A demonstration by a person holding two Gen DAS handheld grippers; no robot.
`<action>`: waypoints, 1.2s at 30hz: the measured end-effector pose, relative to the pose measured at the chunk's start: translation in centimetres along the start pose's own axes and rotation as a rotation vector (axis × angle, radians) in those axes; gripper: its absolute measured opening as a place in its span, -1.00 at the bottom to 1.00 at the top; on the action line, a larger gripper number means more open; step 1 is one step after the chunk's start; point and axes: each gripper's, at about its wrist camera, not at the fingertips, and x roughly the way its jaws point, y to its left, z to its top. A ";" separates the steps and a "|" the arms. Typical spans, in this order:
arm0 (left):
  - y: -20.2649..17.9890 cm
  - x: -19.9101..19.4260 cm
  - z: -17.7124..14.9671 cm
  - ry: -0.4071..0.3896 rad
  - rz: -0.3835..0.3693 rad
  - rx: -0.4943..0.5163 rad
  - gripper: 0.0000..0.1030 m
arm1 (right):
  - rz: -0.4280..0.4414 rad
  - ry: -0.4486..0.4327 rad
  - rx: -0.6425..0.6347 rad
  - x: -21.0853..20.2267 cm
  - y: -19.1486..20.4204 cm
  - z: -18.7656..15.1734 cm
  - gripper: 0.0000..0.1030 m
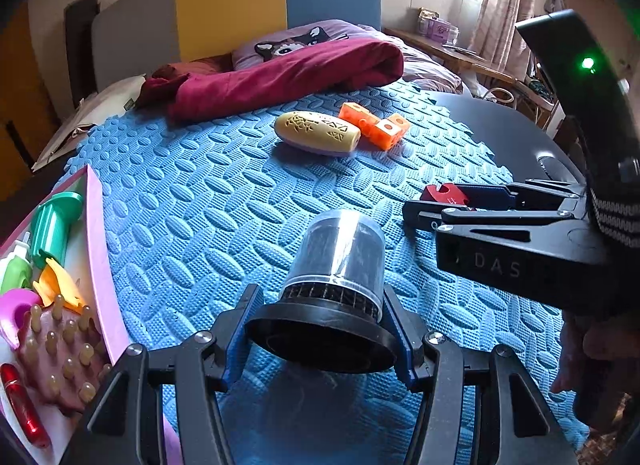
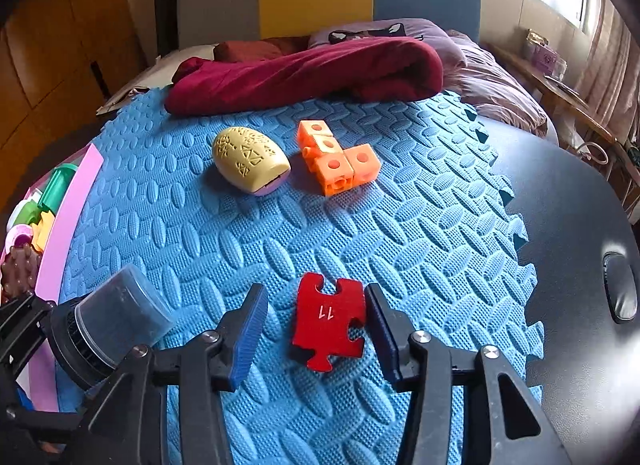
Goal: Organize rigid objects
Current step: 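Lift the cup with the left tool while the right tool closes on the red puzzle piece, then carry the cup into the tray with the left tool and open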
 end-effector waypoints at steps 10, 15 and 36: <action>0.1 0.0 -0.1 -0.012 0.002 -0.003 0.14 | -0.029 -0.008 -0.003 0.1 -0.2 -0.1 -0.16; -0.1 -0.2 -0.1 -0.018 0.011 -0.001 0.13 | -0.036 -0.024 -0.015 0.1 -0.1 -0.2 -0.14; 0.0 -4.8 -0.5 -0.114 -0.021 -0.021 0.13 | -0.073 -0.097 -0.036 0.1 0.5 -0.4 -0.20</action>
